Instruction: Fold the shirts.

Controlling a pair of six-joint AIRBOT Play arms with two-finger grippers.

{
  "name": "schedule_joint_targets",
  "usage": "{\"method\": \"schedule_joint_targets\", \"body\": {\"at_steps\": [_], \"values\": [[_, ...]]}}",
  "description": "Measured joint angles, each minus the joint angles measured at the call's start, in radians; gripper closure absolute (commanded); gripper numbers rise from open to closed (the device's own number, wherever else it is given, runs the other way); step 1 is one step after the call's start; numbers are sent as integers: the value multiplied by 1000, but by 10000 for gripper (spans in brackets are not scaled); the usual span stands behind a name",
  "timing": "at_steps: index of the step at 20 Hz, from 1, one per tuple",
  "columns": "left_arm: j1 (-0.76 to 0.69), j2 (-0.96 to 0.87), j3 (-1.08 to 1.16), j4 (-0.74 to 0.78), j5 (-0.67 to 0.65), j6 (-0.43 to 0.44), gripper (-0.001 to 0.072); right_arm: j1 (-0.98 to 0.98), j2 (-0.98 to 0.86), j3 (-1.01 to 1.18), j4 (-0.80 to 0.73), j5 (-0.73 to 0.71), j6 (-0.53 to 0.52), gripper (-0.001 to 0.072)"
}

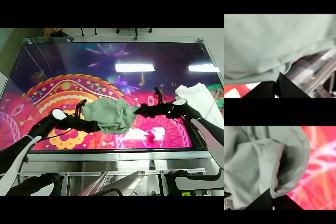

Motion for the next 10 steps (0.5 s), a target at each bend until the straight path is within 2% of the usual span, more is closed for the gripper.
{"method": "schedule_joint_targets", "body": {"at_steps": [5,10], "values": [[237,289,298,-5,-166,-62,696,-177,217,343,32,121,32,695],[422,536,618,-19,-185,-95,696,-316,423,616,107,161,40,695]]}}
